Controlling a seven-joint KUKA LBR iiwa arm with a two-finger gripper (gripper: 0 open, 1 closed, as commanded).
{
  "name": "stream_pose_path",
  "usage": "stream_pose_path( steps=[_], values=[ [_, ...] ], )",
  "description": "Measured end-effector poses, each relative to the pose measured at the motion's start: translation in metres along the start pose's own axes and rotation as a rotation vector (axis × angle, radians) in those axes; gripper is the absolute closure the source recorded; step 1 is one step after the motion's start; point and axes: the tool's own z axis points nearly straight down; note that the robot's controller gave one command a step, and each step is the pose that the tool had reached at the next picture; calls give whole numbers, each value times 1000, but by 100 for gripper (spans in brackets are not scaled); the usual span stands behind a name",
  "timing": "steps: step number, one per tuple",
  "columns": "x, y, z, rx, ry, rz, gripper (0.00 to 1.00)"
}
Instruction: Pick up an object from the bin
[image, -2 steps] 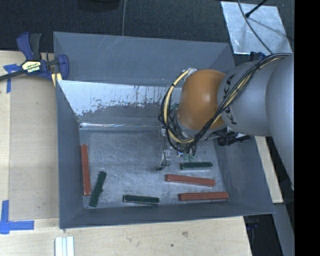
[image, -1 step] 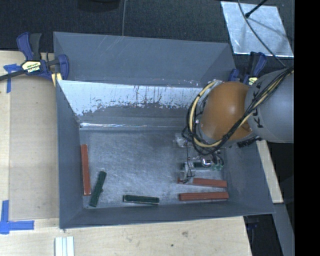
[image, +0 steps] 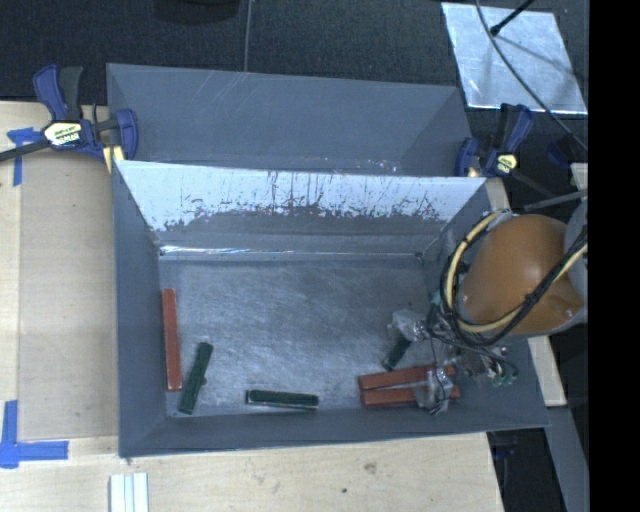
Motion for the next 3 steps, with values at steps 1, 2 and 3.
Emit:
stream_pose_path(
  steps=[1,2,3],
  values=[
    [-1,2,-2,-3,2,-3,100],
    [-10,18,-151,1,-8,-64,100],
    [-8,18,-146,-3,1,-61,0]
  ],
)
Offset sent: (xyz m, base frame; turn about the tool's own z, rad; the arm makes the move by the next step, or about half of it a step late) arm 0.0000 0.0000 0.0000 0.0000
